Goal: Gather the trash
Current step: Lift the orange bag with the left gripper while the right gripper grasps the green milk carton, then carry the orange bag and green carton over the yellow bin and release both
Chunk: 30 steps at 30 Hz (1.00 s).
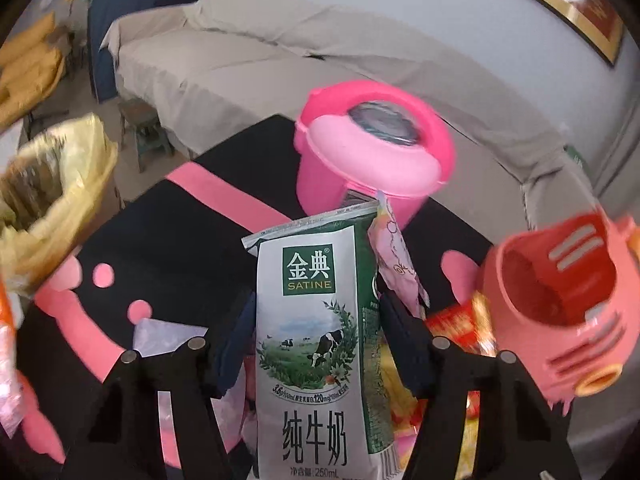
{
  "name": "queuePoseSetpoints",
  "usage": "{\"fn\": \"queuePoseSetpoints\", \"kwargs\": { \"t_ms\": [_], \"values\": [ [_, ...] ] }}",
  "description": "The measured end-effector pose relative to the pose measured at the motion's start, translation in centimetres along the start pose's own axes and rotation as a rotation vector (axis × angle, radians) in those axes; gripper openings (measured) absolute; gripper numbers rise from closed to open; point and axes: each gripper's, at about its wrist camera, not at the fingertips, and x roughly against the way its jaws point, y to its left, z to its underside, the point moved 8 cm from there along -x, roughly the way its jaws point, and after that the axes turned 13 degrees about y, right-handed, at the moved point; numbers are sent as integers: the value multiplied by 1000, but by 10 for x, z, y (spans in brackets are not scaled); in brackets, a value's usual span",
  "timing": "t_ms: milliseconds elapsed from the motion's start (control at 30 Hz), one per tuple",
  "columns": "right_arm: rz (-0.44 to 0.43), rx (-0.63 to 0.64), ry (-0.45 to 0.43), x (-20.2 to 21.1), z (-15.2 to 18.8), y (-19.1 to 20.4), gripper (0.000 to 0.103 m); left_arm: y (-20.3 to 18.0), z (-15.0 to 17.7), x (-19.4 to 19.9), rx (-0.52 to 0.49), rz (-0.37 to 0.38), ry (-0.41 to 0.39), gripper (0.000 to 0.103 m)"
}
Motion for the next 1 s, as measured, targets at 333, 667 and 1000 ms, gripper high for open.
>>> {"fn": "queuePoseSetpoints", "kwargs": {
  "t_ms": [333,667,1000],
  "values": [
    [-131,-93,-230,98,9,-4,58,7,-13,26,15,-37,-76,30],
    [-220,-34,-386,165,-10,42,58,32,-40,77,39,-143,-199,31],
    [-263,46,-419,179,-28,98,58,97,-79,94,85,-345,-269,31]
  ]
}}
